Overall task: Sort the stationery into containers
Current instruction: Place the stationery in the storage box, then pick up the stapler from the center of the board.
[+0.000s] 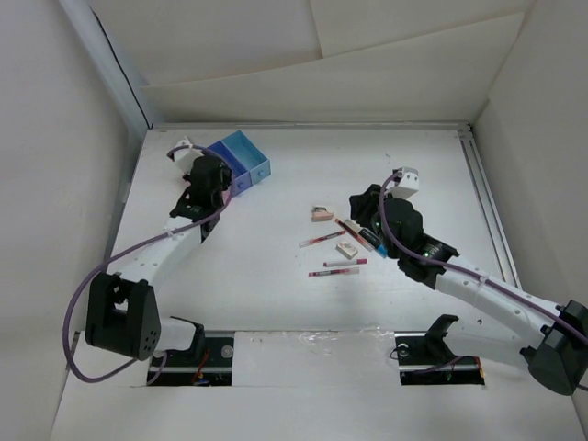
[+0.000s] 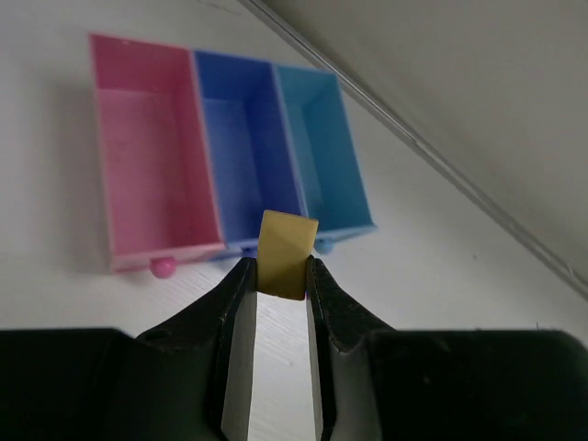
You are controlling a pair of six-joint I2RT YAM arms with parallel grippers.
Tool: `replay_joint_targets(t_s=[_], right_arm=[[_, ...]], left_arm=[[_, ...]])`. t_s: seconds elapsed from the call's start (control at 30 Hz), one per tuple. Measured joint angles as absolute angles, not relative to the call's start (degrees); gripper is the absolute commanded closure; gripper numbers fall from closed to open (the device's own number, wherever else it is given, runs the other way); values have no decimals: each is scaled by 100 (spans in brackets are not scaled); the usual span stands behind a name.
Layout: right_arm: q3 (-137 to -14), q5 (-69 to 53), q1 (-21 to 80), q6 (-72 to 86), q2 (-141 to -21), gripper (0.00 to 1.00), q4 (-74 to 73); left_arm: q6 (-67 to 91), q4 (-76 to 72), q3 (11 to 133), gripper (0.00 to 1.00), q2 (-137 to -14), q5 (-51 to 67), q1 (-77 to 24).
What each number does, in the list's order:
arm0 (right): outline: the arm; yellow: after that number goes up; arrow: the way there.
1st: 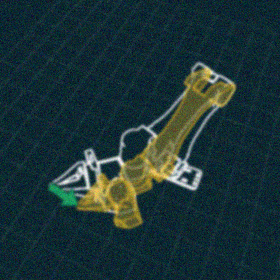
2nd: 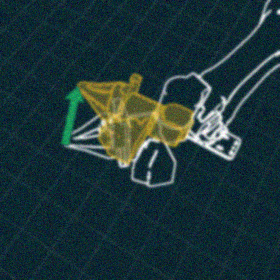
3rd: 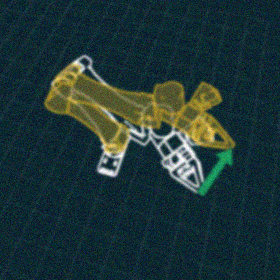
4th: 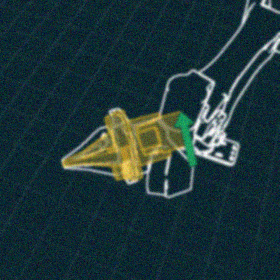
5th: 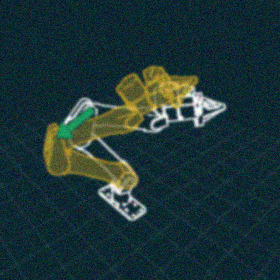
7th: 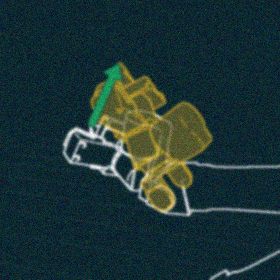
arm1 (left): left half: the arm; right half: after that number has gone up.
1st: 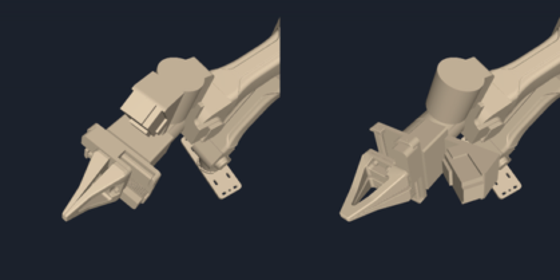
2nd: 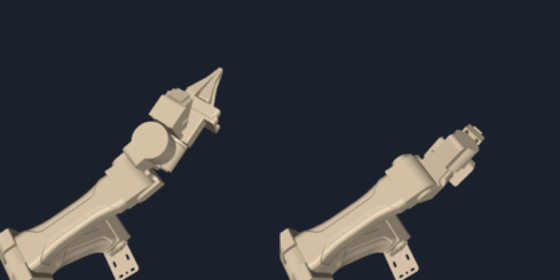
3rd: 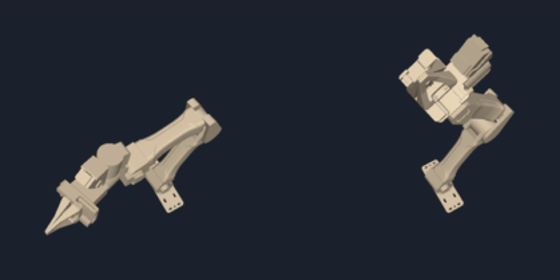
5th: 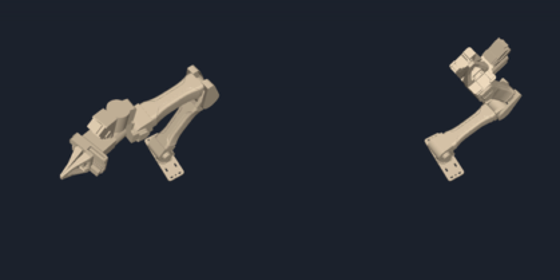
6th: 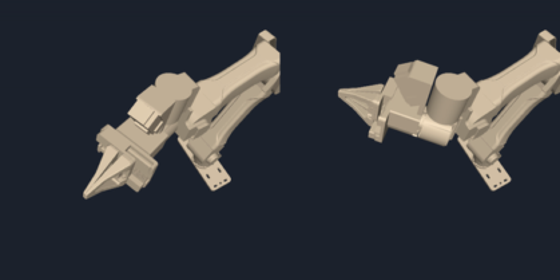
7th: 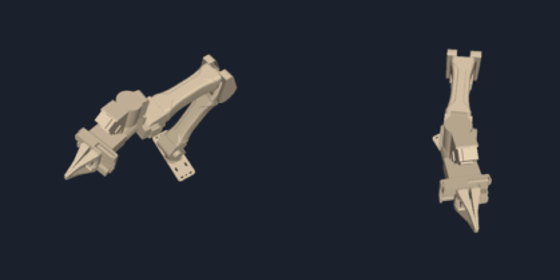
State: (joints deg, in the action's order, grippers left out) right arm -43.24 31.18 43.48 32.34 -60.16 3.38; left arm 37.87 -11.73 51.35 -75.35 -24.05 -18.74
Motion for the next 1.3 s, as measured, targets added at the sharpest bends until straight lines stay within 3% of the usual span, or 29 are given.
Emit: replay_joint_targets(t_s=[0.2, 0.6, 0.67, 0.7, 0.73, 0.83, 1.07, 1.3], right_arm=[[-4335, 2991, 4355, 3234, -6038, 59, 338], [-4335, 2902, 4359, 3175, -6038, 59, 338], [-4335, 2891, 4359, 3175, -6038, 59, 338], [-4335, 2891, 4359, 3175, -6038, 59, 338], [-4335, 2888, 4359, 3175, -6038, 59, 338], [-4335, 2886, 4359, 3175, -6038, 59, 338], [-4359, 2864, 4359, 3173, -6040, 60, 340], [-4379, 2884, 4359, 3159, -6040, 60, 338]], left_arm=[[4163, -1033, 5548, 92, -8320, -2657, -1129], [4281, -482, 6403, 92, -9754, -2891, -934], [4305, -460, 6501, 86, -9826, -2917, -886], [4316, -447, 6528, 67, -9848, -2932, -867], [4324, -436, 6532, 60, -9852, -2945, -856], [4331, -401, 6532, 50, -9852, -2958, -851], [4182, -561, 6180, 50, -9404, -2961, -1007], [3474, -1111, 6049, 49, -8790, -2255, -2340]])
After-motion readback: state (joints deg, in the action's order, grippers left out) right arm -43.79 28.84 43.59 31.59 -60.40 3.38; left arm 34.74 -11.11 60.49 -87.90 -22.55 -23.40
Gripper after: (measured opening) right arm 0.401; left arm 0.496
